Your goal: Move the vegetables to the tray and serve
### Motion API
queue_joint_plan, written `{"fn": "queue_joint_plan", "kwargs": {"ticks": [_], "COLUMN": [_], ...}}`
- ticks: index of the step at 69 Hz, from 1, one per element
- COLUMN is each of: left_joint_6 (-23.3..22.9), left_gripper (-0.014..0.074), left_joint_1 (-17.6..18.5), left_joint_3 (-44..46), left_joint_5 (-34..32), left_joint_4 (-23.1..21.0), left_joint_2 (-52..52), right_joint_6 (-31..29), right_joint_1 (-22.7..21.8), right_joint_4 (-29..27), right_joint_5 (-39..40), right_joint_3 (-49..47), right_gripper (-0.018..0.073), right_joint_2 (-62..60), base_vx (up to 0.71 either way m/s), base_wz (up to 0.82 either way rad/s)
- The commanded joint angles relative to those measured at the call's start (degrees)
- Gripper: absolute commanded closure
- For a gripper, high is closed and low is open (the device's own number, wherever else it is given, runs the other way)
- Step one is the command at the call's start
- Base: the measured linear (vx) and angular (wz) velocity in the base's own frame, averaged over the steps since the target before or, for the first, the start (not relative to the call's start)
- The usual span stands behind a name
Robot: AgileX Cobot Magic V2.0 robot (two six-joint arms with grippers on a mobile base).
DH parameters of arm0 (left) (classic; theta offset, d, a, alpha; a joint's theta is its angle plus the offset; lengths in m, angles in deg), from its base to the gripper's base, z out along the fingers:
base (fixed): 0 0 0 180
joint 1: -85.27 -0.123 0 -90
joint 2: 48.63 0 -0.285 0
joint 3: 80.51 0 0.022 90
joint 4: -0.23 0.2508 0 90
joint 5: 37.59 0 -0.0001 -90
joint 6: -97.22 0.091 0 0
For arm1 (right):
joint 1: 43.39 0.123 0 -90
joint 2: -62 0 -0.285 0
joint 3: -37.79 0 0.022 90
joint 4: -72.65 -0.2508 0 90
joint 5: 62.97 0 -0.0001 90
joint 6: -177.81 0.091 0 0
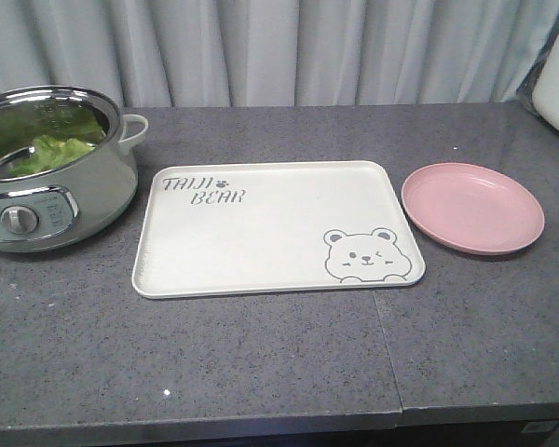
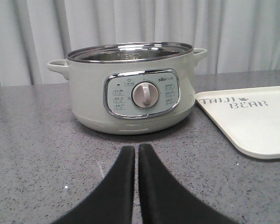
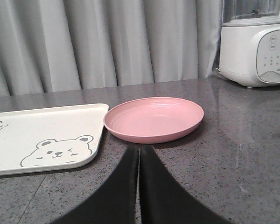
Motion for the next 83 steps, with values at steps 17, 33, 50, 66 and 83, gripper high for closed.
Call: {"fn": "queue_joint_plan", "kwargs": {"ticks": [17,33,50,66,83], "left_joint_6": [-0.4,-0.4,-0.4,-0.4,-0.4], "left_gripper": [0.0602,0.0602,0.0602,0.0602,0.0602], "left_joint_1": [0.1,0.1,0.1,0.1,0.1], "left_joint_3": [-1.3,-1.3,-1.3,-1.3,-1.3], "left_joint_5": [-4.4,-4.4,-4.4,-4.4,-4.4], "left_joint_4": [-0.3,-0.3,-0.3,-0.3,-0.3], "left_joint_2": [0.8,0.8,0.8,0.8,0.8], "right_joint_6": [-0.1,-0.1,-0.1,-0.1,-0.1], "right_joint_1": [-0.2,-0.2,-0.2,-0.2,-0.2], "right_joint_4": [0.5,0.5,0.5,0.5,0.5], "right_joint_5": [4.4,4.5,4.5,4.5,4.5], "right_joint_3": [0.9,0.9,0.9,0.9,0.9], "right_gripper": [0.0562,0.0562,0.0562,0.0562,0.0562], "right_joint_2": [-0.3,-0.3,-0.3,-0.3,-0.3], "base_vx": [0.0,0.0,0.0,0.0,0.0], "base_wz": [0.0,0.0,0.0,0.0,0.0]}}
